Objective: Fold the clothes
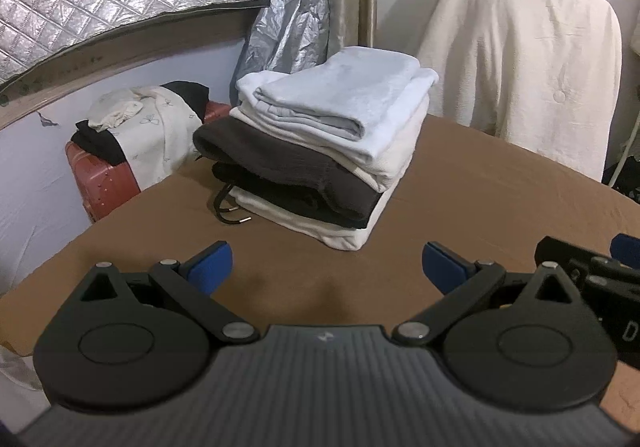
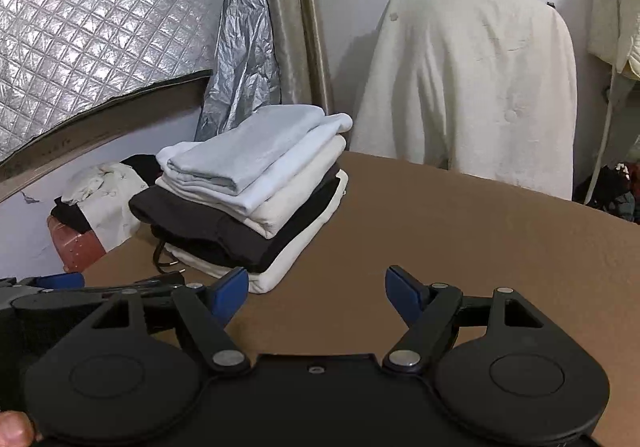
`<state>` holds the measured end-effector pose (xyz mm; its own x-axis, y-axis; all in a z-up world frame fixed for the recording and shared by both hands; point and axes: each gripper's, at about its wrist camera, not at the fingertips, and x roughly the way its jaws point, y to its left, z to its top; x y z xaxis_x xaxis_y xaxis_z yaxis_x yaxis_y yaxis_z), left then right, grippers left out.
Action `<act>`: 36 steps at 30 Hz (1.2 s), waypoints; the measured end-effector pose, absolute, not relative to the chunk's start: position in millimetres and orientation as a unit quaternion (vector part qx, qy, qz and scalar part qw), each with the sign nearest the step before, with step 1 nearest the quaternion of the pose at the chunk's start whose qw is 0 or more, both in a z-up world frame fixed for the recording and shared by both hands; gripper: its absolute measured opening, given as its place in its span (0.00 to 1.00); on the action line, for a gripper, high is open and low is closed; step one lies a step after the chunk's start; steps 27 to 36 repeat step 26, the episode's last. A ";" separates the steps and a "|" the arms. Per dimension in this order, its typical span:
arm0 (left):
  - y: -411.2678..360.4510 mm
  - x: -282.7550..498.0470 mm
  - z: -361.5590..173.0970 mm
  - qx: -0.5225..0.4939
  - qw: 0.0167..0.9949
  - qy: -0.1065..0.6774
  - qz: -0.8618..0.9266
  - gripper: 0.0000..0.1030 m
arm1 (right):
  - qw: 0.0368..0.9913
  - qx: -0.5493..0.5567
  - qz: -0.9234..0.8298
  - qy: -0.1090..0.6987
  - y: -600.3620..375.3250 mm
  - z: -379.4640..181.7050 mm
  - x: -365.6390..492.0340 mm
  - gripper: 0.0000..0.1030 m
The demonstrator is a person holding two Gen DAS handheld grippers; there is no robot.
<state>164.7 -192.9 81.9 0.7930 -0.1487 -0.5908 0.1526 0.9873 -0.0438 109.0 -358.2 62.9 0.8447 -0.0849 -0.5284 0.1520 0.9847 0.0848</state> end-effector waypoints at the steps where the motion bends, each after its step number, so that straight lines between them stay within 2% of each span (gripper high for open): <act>1: -192.6 165.3 81.3 0.002 0.947 0.312 -0.080 1.00 | 0.958 0.064 -0.062 0.272 -359.4 62.3 108.9 0.77; 11: -186.7 165.2 74.5 -0.019 0.952 0.292 -0.086 1.00 | 0.957 0.048 -0.099 0.268 -354.7 54.3 111.9 0.79; 36: -188.5 176.5 66.8 -0.010 0.946 0.318 -0.065 1.00 | 0.958 0.054 -0.083 0.270 -351.8 48.1 115.0 0.79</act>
